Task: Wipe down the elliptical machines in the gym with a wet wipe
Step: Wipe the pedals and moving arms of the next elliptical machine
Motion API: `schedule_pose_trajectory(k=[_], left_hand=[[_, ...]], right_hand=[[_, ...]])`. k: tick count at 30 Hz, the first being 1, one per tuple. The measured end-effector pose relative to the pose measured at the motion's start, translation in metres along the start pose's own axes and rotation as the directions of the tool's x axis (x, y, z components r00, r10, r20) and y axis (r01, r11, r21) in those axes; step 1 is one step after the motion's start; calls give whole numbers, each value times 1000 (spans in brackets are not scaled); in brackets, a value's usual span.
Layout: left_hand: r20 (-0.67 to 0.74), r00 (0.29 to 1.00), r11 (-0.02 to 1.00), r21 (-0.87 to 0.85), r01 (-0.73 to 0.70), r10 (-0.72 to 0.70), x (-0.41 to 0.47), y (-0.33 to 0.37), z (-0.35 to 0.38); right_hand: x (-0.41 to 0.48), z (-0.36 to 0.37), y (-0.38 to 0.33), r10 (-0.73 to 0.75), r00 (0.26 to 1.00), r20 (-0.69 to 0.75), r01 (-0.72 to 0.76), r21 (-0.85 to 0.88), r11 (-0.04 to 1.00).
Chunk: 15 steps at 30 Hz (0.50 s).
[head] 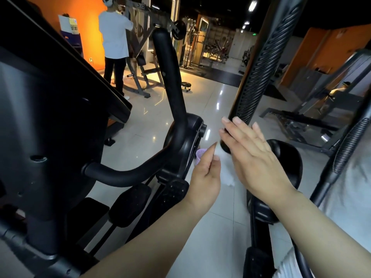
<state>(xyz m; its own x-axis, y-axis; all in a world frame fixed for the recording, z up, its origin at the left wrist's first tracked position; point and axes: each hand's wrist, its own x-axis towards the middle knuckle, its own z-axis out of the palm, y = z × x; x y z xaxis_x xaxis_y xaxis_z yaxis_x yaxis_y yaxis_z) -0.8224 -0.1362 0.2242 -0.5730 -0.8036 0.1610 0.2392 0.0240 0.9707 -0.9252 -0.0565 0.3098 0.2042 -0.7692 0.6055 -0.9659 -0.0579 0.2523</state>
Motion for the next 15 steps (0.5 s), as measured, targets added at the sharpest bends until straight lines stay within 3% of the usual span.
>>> schedule_pose_trajectory(k=[5,10,15], left_hand=[[-17,993,992,32,120,-120,-6,-4,1],[-20,1000,1000,-12,-24,24,2,31,3],[-2,999,997,58,-43,43,-4,23,5]], right_hand=[[10,-5,6,-24,999,22,25,-24,999],[25,-6,12,-34,996,-82,35,4,999],[27,-8,8,1,984,-177,14,82,997]])
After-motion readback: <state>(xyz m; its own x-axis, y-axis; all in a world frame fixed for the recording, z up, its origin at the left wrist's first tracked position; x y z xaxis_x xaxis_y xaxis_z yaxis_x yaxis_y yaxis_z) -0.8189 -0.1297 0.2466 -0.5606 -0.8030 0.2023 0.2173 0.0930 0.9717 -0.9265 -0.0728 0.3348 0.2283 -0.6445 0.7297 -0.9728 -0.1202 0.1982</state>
